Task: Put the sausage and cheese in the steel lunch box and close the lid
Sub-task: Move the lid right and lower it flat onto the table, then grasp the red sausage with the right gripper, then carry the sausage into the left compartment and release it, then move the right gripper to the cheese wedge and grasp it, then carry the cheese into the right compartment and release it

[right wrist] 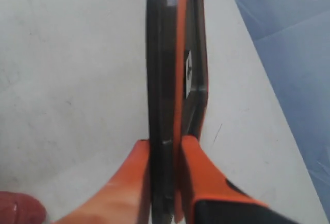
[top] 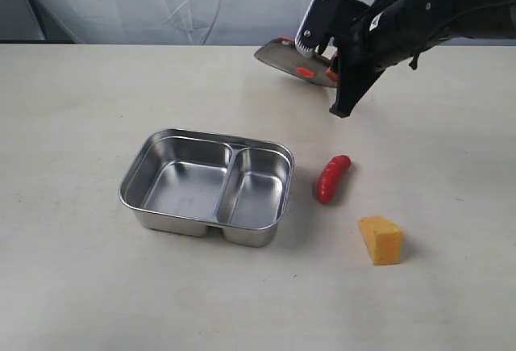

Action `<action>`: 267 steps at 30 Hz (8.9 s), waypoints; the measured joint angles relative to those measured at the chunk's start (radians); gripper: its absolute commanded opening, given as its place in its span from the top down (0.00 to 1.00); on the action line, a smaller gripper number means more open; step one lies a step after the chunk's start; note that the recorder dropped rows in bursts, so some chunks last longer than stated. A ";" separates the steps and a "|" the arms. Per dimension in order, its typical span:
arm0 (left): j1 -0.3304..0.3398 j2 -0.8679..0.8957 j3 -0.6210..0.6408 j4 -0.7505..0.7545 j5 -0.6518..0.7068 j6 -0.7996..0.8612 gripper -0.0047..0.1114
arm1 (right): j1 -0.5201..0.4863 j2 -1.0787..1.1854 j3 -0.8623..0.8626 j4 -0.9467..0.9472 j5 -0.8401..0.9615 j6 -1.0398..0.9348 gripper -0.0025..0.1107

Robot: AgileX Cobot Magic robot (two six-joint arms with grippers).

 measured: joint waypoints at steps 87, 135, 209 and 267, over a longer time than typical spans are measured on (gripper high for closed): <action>0.000 0.000 0.000 0.000 -0.002 0.000 0.96 | 0.000 0.212 -0.005 0.184 0.428 1.113 0.65; 0.000 0.000 0.000 0.000 -0.002 0.000 0.96 | 0.269 0.209 -0.280 0.566 0.541 0.693 0.52; 0.000 0.000 0.000 0.000 -0.002 0.000 0.96 | 0.109 -0.331 0.408 -0.158 0.463 1.280 0.52; 0.000 0.000 0.000 0.000 -0.002 0.000 0.96 | 0.144 -0.332 0.305 0.203 0.315 1.005 0.97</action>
